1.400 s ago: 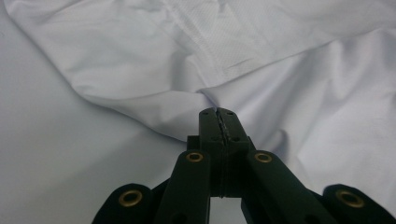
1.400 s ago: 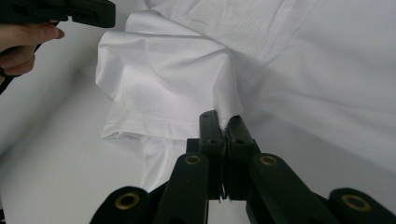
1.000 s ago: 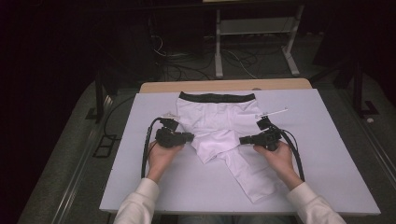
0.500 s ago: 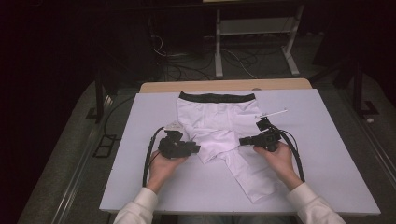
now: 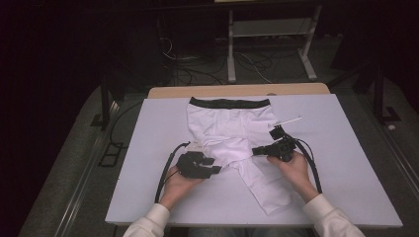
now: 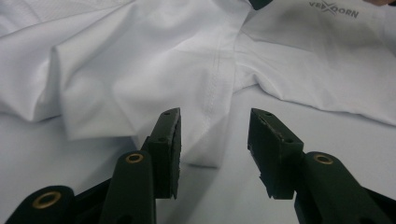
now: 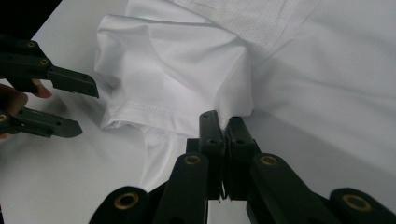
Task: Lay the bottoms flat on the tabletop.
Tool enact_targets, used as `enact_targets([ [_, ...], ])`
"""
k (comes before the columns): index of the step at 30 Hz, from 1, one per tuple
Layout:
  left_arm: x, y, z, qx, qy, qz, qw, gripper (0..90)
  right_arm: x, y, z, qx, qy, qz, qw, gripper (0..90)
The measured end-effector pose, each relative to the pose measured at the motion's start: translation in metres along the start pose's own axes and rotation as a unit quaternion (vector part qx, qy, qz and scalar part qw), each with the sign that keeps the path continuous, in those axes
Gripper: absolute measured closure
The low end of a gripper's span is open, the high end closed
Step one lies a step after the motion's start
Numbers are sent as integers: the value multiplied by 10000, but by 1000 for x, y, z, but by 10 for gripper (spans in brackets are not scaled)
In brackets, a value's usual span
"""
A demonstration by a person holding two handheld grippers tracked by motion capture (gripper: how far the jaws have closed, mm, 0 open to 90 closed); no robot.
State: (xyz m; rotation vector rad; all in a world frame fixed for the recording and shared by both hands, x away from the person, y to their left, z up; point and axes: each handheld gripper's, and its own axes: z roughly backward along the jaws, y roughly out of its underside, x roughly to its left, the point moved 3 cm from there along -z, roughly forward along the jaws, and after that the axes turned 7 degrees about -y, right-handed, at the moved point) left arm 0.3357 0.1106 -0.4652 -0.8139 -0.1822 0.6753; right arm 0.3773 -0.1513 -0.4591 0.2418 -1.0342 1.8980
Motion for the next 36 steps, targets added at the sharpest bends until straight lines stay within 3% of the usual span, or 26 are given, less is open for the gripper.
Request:
enact_targets([
  [2, -2, -1, -6, 73, 39, -123, 9999, 538, 0, 0, 0, -3, 2, 18, 10000, 866],
  [8, -6, -2, -19, 248, -316, -522, 9978, 542, 0, 0, 0, 6, 12, 25, 10000, 866],
  [12, -8, -3, -21, 264, -491, -751, 9956, 634, -1, 0, 0, -2, 13, 28, 10000, 866],
  [17, -3, -2, -19, 274, -522, -690, 9959, 807, -1, 0, 0, -5, 19, 32, 10000, 866],
  [23, -3, -2, -15, 450, -439, -813, 9947, 851, 0, 0, 1, 2, 23, 41, 10000, 866],
  [29, 2, -1, -6, 712, -307, -812, 9937, 876, 2, 2, 0, 36, 2, 48, 10000, 866],
  [36, 10, 4, 12, 803, -337, -885, 9923, 878, 15, 10, -7, 192, -248, 24, 9995, 866],
])
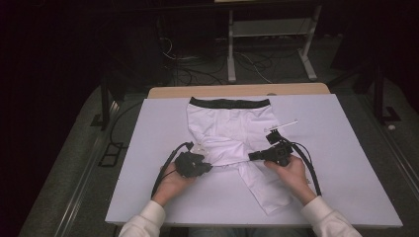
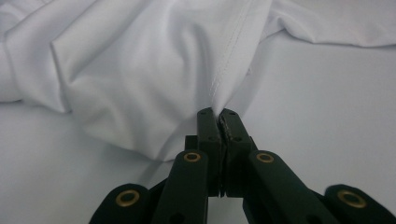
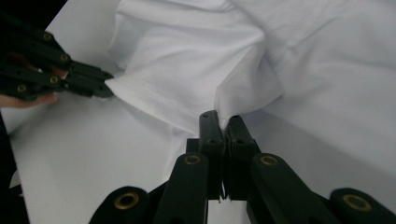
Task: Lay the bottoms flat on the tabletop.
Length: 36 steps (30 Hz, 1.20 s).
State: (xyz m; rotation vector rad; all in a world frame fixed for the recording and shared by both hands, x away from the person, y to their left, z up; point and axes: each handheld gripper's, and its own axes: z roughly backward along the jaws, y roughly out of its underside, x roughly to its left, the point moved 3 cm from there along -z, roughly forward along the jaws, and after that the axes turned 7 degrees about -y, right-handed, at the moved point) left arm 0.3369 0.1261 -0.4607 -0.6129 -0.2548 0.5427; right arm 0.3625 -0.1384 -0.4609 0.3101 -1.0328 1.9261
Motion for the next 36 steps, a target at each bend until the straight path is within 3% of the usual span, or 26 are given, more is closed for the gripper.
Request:
enact_targets([
  [7, -3, 20, 32, 118, -35, -463, 9989, 878, 25, 11, -8, 52, -347, 18, 9994, 866],
  [10, -5, 32, 48, 251, -82, -677, 9974, 877, 44, 20, -17, 123, -542, 28, 9985, 866],
  [16, -1, 50, 85, 468, -185, -915, 9945, 877, 81, 35, -38, 386, -858, 256, 9952, 866],
  [21, 1, 61, 107, 649, -238, -1048, 9921, 877, 102, 42, -54, 564, -1089, 410, 9916, 866],
  [27, -3, 77, 115, 910, -223, -1278, 9874, 876, 116, 49, -67, 782, -1233, 492, 9881, 865],
  [36, 9, 96, 115, 1084, -214, -1243, 9861, 873, 129, 58, -91, 988, -1399, 458, 9842, 864],
])
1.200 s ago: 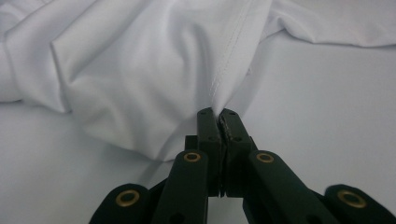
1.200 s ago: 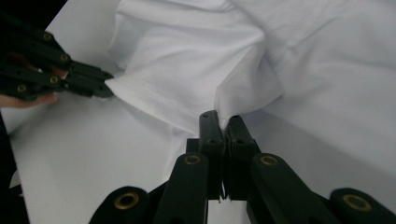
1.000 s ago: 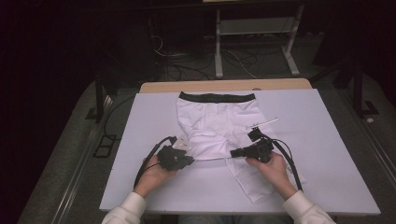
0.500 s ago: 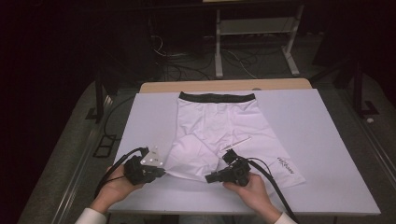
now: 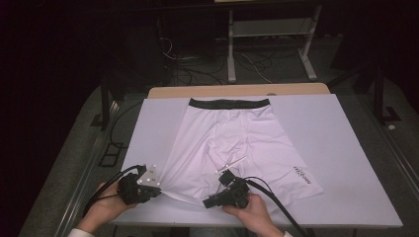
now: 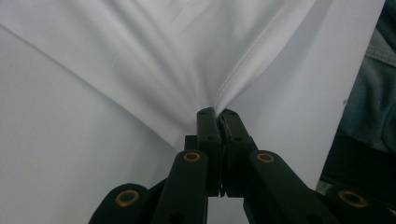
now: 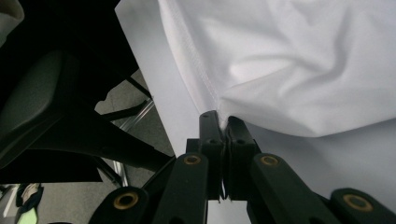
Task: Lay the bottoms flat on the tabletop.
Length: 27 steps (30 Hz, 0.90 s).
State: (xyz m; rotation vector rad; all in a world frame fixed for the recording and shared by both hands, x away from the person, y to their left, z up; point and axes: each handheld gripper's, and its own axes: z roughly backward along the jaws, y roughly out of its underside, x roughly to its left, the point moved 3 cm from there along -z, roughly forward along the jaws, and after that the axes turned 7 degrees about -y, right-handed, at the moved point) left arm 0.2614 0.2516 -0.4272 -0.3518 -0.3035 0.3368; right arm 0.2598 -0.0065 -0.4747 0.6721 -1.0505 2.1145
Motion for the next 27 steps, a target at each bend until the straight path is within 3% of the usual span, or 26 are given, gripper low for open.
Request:
enact_targets([
  [12, 9, 21, -4, 37, -78, 144, 9999, 865, 11, -4, -34, 134, -210, -17, 9997, 866],
  [16, 9, 24, -4, 26, 51, 253, 9997, 841, 11, -5, -37, 144, -264, -64, 9995, 864],
  [20, 10, 25, -1, -33, 7, 561, 9984, 662, 11, -6, -34, 130, -329, -69, 9993, 789],
  [27, 16, 19, 6, -470, -1, 1047, 9934, 439, 12, -7, -14, -61, 71, 350, 9993, 576],
])
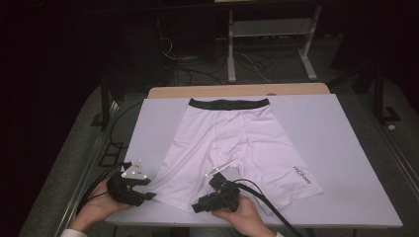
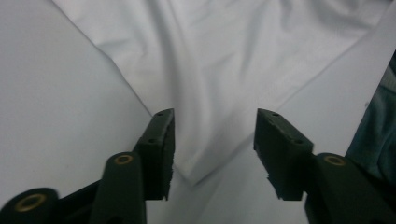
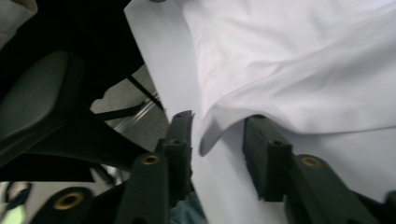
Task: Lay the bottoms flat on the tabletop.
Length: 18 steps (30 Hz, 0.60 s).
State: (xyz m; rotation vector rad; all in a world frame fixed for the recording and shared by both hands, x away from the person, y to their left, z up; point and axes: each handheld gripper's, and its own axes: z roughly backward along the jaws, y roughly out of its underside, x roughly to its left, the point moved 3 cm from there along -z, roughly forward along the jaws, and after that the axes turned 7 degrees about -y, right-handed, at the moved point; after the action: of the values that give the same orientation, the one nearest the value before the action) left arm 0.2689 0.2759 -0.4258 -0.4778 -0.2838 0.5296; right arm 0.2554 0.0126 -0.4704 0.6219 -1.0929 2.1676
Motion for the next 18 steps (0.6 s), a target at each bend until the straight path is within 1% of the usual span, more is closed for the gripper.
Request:
enact_targets([
  [1, 1, -1, 1, -60, 30, 49, 10000, 405, -1, -1, 5, -47, 58, 60, 10000, 550],
  [3, 1, -4, 3, -188, 93, 98, 9997, 352, -1, -2, 12, -135, 188, 174, 9996, 470],
  [6, 2, -8, 3, -349, 138, 210, 9991, 283, -1, -5, 23, -258, 438, 406, 9979, 346],
  [8, 3, -12, 2, -454, 187, 279, 9984, 240, -2, -7, 30, -341, 500, 486, 9970, 253],
  [10, 4, -17, 0, -576, 195, 386, 9974, 184, -4, -10, 37, -391, 574, 563, 9960, 170],
  [11, 4, -19, -2, -638, 190, 446, 9968, 150, -6, -12, 41, -426, 655, 589, 9952, 130],
  [12, 5, -22, -3, -687, 198, 482, 9963, 125, -7, -13, 44, -466, 704, 634, 9944, 120],
  [13, 5, -25, -4, -733, 206, 522, 9957, 96, -8, -14, 48, -501, 746, 683, 9936, 83],
  [14, 5, -28, -6, -773, 222, 577, 9951, 59, -9, -15, 51, -511, 813, 737, 9926, 13],
  [15, 5, -31, -7, -803, 256, 637, 9944, 24, -10, -16, 55, -499, 909, 762, 9917, 0],
  [16, 5, -34, -9, -817, 263, 652, 9942, 3, -12, -17, 59, -478, 973, 777, 9911, 0],
  [18, 5, -40, -10, -883, 255, 650, 9936, 0, -15, -18, 67, -494, 1003, 766, 9908, 0],
])
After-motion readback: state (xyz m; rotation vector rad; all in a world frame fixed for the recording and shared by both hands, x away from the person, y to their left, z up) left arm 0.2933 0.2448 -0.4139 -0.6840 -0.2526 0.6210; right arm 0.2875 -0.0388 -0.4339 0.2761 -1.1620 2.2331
